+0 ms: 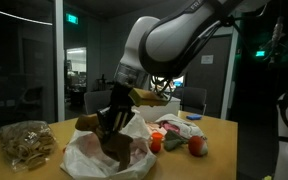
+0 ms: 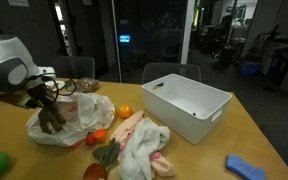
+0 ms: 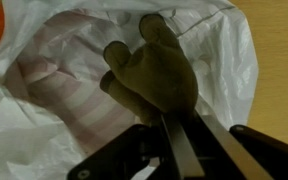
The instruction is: Put some of the items, which are on the table, into the plastic
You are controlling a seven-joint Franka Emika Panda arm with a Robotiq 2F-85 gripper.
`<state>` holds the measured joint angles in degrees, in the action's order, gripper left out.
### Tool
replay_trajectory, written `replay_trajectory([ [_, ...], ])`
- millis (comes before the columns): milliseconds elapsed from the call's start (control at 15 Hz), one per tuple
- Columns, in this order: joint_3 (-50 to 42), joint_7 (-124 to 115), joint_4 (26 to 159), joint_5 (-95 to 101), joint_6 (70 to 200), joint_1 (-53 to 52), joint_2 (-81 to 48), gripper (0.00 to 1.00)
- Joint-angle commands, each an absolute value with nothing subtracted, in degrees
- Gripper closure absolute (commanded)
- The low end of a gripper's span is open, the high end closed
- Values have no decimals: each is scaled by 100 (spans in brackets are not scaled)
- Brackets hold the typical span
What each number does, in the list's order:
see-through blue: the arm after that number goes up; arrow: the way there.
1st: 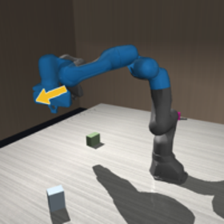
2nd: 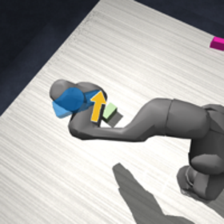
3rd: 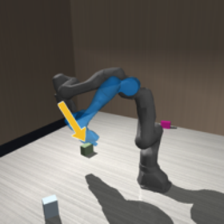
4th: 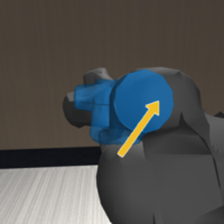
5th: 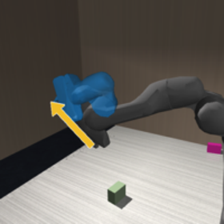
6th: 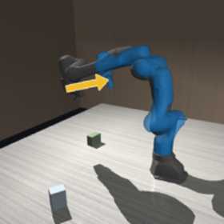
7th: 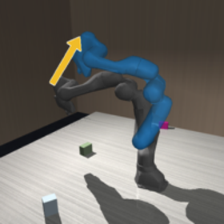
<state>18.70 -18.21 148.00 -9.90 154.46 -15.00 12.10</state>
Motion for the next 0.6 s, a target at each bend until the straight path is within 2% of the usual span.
replay_trajectory([
  [0, 1801, -1869, 14942, -625, 15437, -1328, 1114, 89],
  [533, 1762, -2762, 14601, 1744, 15376, -610, 434, 88],
])
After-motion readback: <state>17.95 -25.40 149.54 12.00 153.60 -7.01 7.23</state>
